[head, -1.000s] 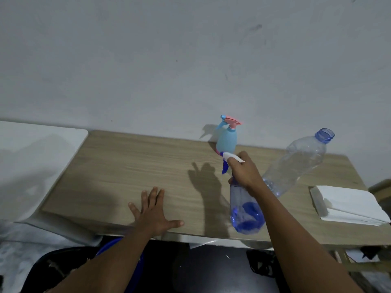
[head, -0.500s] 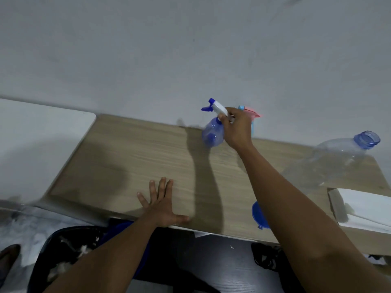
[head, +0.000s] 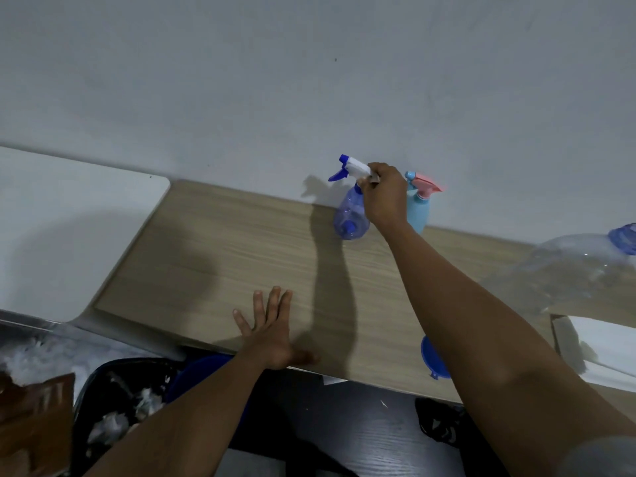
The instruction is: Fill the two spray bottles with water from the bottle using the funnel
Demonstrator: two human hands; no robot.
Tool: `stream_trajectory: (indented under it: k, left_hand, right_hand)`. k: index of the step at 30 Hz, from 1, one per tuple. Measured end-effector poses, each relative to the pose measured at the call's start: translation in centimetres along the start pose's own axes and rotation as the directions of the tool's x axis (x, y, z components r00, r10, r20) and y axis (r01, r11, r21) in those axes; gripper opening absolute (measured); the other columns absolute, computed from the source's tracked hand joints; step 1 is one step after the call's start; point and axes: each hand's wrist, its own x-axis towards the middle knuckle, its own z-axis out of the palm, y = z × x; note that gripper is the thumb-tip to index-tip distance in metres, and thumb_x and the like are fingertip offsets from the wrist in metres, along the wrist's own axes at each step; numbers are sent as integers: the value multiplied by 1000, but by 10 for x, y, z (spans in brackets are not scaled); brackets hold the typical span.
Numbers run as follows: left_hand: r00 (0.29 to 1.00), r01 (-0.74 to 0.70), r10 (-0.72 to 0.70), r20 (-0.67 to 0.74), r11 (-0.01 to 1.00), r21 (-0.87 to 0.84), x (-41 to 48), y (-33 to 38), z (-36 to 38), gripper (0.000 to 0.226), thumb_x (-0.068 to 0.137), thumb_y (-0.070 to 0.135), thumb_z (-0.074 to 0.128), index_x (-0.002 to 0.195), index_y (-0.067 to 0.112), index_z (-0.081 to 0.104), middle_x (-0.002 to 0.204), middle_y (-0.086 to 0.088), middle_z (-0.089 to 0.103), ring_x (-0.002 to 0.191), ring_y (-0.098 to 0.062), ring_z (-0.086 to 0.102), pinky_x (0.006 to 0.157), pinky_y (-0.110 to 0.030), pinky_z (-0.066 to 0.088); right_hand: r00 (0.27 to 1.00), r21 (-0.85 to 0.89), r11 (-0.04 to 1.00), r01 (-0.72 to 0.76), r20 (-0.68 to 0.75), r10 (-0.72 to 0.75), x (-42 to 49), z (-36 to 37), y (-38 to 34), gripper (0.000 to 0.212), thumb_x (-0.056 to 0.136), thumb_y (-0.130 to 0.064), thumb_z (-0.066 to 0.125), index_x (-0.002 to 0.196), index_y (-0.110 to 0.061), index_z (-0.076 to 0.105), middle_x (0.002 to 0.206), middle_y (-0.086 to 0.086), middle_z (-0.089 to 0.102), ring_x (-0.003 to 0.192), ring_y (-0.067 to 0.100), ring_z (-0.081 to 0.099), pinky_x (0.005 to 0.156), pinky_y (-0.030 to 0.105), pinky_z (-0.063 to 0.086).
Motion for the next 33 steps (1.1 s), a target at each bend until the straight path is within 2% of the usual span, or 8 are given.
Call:
stream_trajectory:
  k: [3, 7, 11, 13, 18, 22, 27, 33]
  left_hand:
    - [1000, 0, 0, -6, 1000, 3, 1, 0, 1, 151, 43, 96, 57, 146, 33, -35, 147, 9, -51, 132, -27, -51, 104, -70, -25]
    - [999, 15, -15, -49, 1000, 3, 3, -1, 6, 152, 40, 97, 56, 146, 35, -33, 149, 11, -48, 133, -25, -50, 104, -69, -26]
    - [994, 18, -23, -106, 999, -45, 4, 1, 8, 150, 38, 93, 61, 151, 37, -21, 155, 13, -37, 139, -23, -43, 105, -66, -27]
    - [979, 40, -60, -196, 994, -103, 6, 9, 6, 140, 42, 88, 64, 153, 36, -3, 161, 11, -17, 148, -26, -24, 111, -66, -18]
    - [905, -153, 106, -413, 985, -82, 26, 72, -16, 101, 66, 67, 71, 150, 29, 29, 155, 1, 30, 144, -23, 24, 118, -50, 18]
    - [880, -396, 211, -426, 822, -410, 62, 146, -38, 80, 76, 36, 82, 143, 14, 44, 140, -8, 53, 129, -24, 50, 107, -37, 41]
    - [820, -498, 258, -511, 761, -415, 113, 217, -75, 54, 86, 27, 73, 135, 16, 50, 133, -4, 59, 124, -23, 56, 101, -36, 49]
    - [836, -458, 237, -495, 798, -392, 155, 246, -81, 62, 94, 23, 63, 149, 14, 35, 149, -7, 47, 137, -28, 45, 112, -41, 40]
  right_hand:
    - [999, -11, 999, 41, 12, -41, -7, -5, 0, 32, 94, -4, 57, 126, -6, 61, 124, 13, 62, 103, 26, 62, 87, 33, 49]
    - [992, -49, 992, 116, 49, -114, -12, -16, 8, 55, 95, -10, 61, 147, -13, 43, 148, 6, 46, 128, 22, 52, 99, 22, 38]
    - [974, -62, 973, 224, -31, -226, -31, -33, 23, 51, 94, -14, 64, 142, -14, 47, 143, 4, 46, 114, 23, 59, 96, 38, 51]
    - [971, -54, 972, 227, -70, -230, -45, -41, 39, 47, 92, -12, 66, 137, -15, 50, 140, 4, 48, 106, 19, 60, 91, 38, 53]
    - [990, 6, 1000, 28, -141, -26, -66, -57, 91, 40, 92, -14, 66, 130, -8, 55, 125, 11, 58, 97, 20, 63, 85, 38, 57]
    - [968, 59, 980, -189, -157, 196, -60, -68, 120, 38, 95, -18, 62, 131, -5, 58, 118, 13, 65, 87, 17, 61, 80, 25, 45]
    - [956, 137, 960, -244, -135, 262, -30, -69, 137, 37, 101, -16, 50, 136, -5, 55, 134, 11, 61, 117, 22, 59, 96, 24, 41]
    - [968, 155, 957, -244, -16, 250, 2, -61, 151, 43, 101, -10, 42, 143, -8, 49, 148, 9, 51, 136, 23, 47, 113, 33, 39]
